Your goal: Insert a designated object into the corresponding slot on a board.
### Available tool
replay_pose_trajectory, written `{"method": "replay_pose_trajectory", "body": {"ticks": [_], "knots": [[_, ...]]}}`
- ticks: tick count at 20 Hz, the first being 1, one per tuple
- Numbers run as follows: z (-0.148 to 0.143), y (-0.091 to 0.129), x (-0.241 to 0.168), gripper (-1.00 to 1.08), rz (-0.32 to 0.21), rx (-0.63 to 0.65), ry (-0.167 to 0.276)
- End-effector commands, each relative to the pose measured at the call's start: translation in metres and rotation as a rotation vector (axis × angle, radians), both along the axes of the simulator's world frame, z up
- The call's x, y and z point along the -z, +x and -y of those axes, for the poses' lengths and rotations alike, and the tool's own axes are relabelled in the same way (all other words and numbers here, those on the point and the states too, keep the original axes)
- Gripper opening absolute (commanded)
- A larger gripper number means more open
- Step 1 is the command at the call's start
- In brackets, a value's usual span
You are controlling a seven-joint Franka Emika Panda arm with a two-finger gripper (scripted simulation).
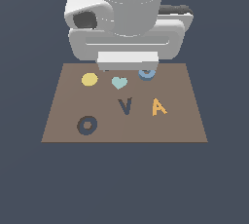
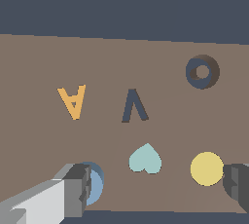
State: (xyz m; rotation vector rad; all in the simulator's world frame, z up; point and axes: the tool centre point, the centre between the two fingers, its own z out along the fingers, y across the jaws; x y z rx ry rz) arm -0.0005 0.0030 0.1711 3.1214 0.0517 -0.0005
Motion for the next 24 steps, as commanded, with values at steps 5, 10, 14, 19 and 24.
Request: {"method": "replay_pose_trajectory", "body": {"ticks": [5, 10, 14, 19, 24], "knots": [[-0.002, -0.002, 0.003, 1.00, 0.000, -0.002, 0.000], [-0.010, -0.012, 0.015, 1.00, 0.000, -0.011, 0.003], [-0.022, -0.026, 0.032, 1.00, 0.000, -0.024, 0.005], [-0.041, -0.050, 0.062, 1.00, -0.001, -0.046, 0.011], [-0.060, -0.073, 0.091, 1.00, -0.001, -0.067, 0.016]]}}
